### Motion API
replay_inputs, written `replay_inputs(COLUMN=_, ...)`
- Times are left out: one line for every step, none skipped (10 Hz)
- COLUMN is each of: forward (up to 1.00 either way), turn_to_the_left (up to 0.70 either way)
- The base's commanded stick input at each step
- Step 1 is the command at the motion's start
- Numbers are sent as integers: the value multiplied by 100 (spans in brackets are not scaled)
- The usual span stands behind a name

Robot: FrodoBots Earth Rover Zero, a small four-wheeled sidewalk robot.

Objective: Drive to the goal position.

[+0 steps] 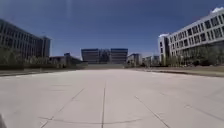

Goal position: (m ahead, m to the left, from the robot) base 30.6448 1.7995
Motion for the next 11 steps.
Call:
replay_inputs(forward=52, turn_to_the_left=0)
replay_inputs(forward=53, turn_to_the_left=0)
replay_inputs(forward=52, turn_to_the_left=0)
replay_inputs(forward=52, turn_to_the_left=0)
replay_inputs(forward=51, turn_to_the_left=0)
replay_inputs(forward=50, turn_to_the_left=0)
replay_inputs(forward=50, turn_to_the_left=0)
replay_inputs(forward=50, turn_to_the_left=0)
replay_inputs(forward=50, turn_to_the_left=0)
replay_inputs(forward=49, turn_to_the_left=0)
replay_inputs(forward=49, turn_to_the_left=0)
